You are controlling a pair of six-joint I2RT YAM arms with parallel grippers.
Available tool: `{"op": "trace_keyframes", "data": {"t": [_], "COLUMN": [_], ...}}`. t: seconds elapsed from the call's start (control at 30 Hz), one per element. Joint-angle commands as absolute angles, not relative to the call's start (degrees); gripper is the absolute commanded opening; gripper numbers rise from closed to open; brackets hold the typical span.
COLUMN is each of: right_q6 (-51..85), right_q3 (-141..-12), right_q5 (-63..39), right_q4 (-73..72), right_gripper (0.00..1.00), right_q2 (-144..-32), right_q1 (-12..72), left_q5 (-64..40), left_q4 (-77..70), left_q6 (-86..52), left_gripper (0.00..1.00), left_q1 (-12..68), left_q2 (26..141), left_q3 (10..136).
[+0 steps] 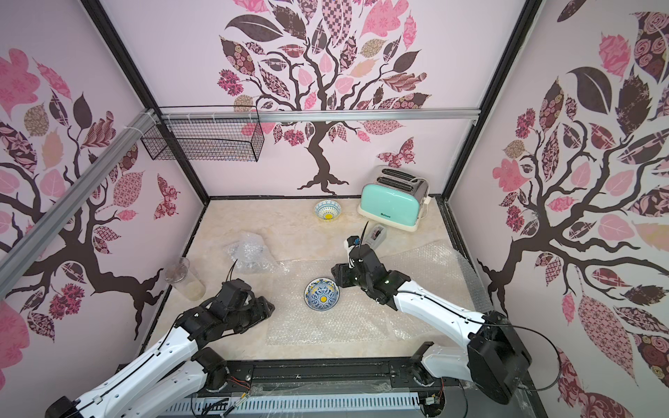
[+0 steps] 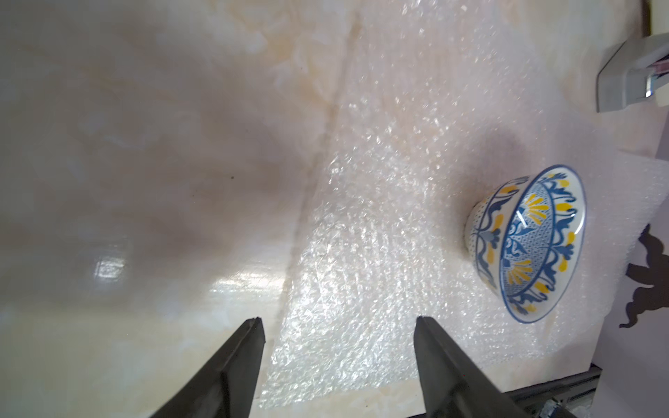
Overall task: Wrap bowls in bubble wrap
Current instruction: Place the bowl on the bubble wrap, then wrap the bowl in bubble wrap.
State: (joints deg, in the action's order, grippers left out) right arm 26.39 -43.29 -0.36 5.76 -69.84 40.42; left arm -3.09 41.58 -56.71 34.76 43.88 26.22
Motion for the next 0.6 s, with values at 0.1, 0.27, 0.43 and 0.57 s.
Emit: {"op": "trace_keyframes", "data": {"t": [0.1,0.27,0.43,0.57], "right_q6": [25.13,25.31,25.49,25.48], "right_q3": [-40.75,-38.97,-38.72,-38.59], "right_q5": [2.33,2.38,2.33,2.54], "right_q4": [4.7,3.52,3.39,3.34], "right_gripper": [0.62,0.63,0.63,0.63], "right_q2": [-65.65,-63.74,-63.24,-62.85], "right_q1": [40.55,40.57,40.58,40.58], "left_q5": [-2.7,-6.35,-6.76,-8.76], "left_q4": [43.03,39.86,37.28,32.87], "left_q6": [-61.86,-64.15,-63.76,-63.03], "left_gripper": [0.69,0.61,0.52,0.32], "left_q1": [39.54,40.49,40.56,40.61], "left_q2": [45.35,44.97,45.64,49.63], "left_q3": [23.63,18.71,17.48,18.13]}}
